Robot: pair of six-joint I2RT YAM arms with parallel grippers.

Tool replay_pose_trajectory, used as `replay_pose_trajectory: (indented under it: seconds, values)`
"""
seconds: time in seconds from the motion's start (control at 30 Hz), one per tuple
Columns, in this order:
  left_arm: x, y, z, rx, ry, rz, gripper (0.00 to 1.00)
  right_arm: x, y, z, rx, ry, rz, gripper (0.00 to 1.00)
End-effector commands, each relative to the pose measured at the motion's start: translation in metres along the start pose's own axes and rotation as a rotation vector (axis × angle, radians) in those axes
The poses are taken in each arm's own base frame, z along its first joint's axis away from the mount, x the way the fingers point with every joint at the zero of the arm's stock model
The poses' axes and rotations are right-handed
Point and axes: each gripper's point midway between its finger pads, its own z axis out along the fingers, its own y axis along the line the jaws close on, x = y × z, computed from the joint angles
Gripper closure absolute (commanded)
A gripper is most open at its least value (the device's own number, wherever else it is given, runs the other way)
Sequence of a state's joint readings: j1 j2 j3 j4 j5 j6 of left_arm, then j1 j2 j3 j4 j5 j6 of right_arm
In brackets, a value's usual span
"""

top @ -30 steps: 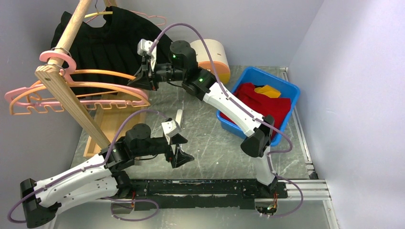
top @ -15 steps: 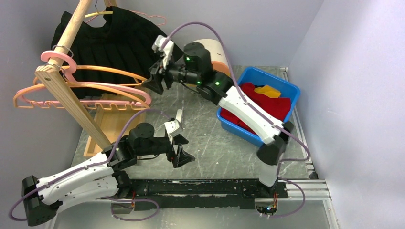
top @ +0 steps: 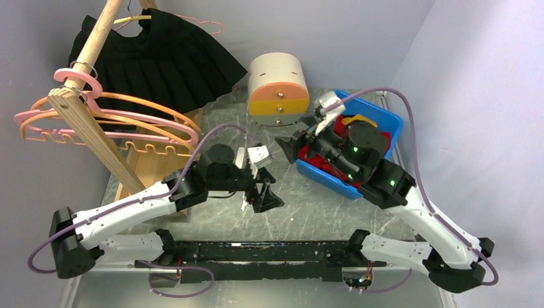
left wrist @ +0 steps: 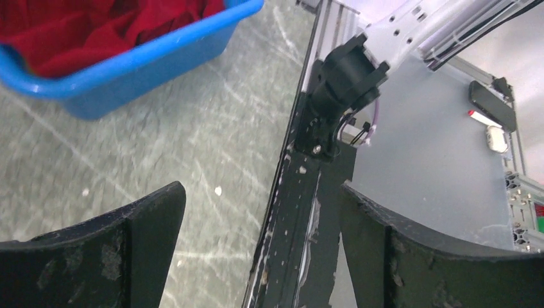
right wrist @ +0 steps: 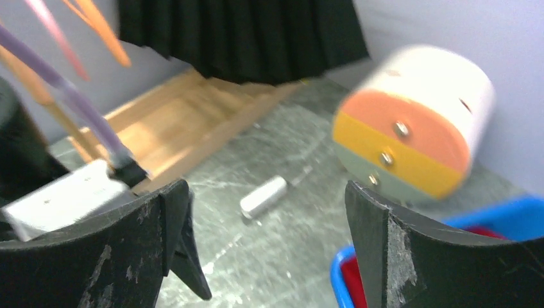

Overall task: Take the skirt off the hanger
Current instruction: Place the hanger at the clothesline, then adjust the clothesline at the center of the board.

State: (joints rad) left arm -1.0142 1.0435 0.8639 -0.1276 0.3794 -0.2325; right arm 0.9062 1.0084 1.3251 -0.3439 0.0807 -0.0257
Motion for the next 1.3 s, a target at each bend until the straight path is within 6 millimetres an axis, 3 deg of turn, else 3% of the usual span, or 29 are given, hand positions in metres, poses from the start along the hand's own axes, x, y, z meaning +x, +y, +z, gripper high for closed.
replay_pose_trajectory:
  seconds: [0.0,0.13,0.3,0.43,0.63,0.87,1.13,1.27]
  values:
    - [-0.043,-0.032,0.019,0.125,-0.042,0.088,0.1,0.04,-0.056,-0.039,0.336,0.069,0.068,0.05]
    - [-0.071,-0.047,0.039,0.153,-0.045,0.134,0.1,0.037,-0.089,-0.081,0.533,0.029,0.102,0.02]
    - [-0.081,-0.024,0.059,0.035,-0.033,0.111,0.11,0.02,-0.104,-0.115,0.616,-0.073,0.141,0.0]
    - [-0.067,0.005,0.067,-0.113,0.001,0.034,0.11,0.019,-0.103,-0.117,0.613,-0.085,0.153,0.0]
    - [-0.043,0.03,0.057,-0.25,0.028,-0.052,0.08,0.043,-0.103,-0.093,0.643,0.011,0.147,0.0]
    - [0.008,0.119,0.037,-0.586,0.164,-0.259,0.11,0.025,-0.097,-0.087,0.59,-0.063,0.166,0.0]
    - [0.027,0.204,0.0,-1.08,0.15,-0.154,0.11,0.015,-0.096,-0.099,0.571,-0.109,0.183,0.0]
    - [0.035,0.245,-0.023,-1.261,0.152,-0.142,0.01,0.015,-0.094,-0.101,0.56,-0.108,0.196,0.0]
